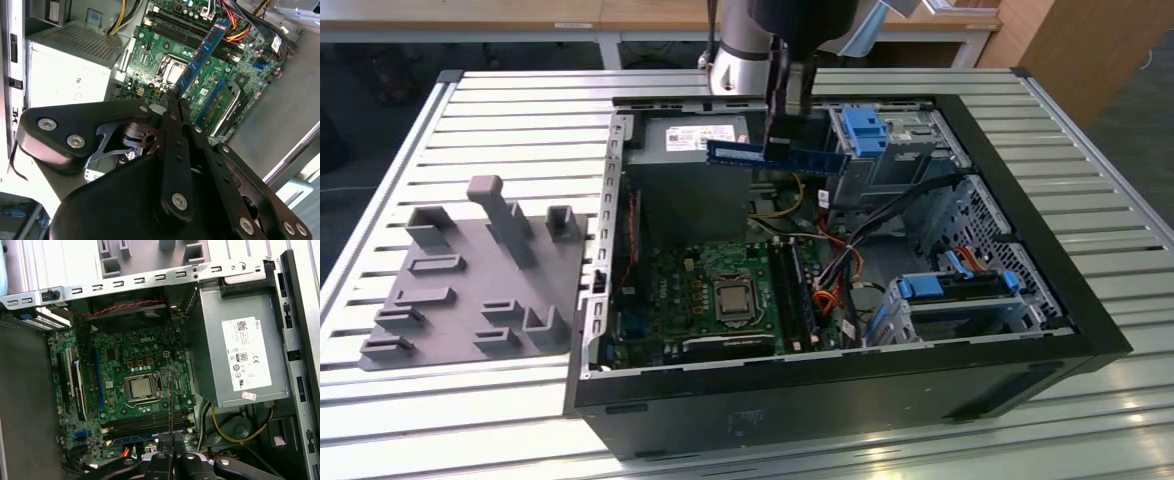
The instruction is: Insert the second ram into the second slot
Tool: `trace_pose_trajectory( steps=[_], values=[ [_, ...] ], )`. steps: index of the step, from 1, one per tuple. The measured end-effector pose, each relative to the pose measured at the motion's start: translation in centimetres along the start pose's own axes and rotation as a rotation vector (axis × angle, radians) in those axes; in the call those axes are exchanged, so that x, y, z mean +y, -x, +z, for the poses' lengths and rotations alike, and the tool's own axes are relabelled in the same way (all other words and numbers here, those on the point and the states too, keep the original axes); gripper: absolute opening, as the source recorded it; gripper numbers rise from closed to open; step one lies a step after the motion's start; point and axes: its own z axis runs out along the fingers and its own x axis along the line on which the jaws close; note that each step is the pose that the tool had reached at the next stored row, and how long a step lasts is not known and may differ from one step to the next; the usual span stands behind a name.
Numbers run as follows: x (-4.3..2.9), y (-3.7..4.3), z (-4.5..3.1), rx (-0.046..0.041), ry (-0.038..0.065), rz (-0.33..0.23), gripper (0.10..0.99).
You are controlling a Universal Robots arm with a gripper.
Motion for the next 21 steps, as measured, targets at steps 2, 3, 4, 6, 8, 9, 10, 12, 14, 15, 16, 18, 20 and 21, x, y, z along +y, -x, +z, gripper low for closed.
trace_pose_trajectory(
  steps=[2,3,4,6,8,9,10,12,14,15,16,18,20,21],
  values=[
    [0.0,0.0,0.0,-0.0005,0.0,0.015,0.133],
    [0.0,0.0,0.0,-0.0008,0.0,0.022,0.133],
    [0.0,0.0,0.0,-0.0011,0.0,0.029,0.133],
    [0.0,0.0,0.0,-0.0015,0.0,0.042,0.133],
    [0.0,0.0,0.0,-0.0021,0.0,0.056,0.133],
    [0.0,0.0,0.0,-0.0023,0.0,0.063,0.133],
    [0.0,0.0,0.0,-0.0026,0.0,0.071,0.133],
    [0.0,0.0,0.0,-0.0032,0.0,0.085,0.133],
    [0.0,0.0,0.0,-0.0037,0.0,0.099,0.133],
    [0.0,0.0,0.0,-0.004,0.0,0.105,0.133],
    [0.0,0.0,0.0,-0.0042,0.0,0.111,0.133],
    [0.0,0.0,0.0,-0.0046,0.0,0.124,0.133],
    [0.0,0.0,0.0,-0.0051,0.0,0.135,0.133],
    [0.0,0.0,0.0,-0.0053,0.0,0.141,0.133]
  ],
)
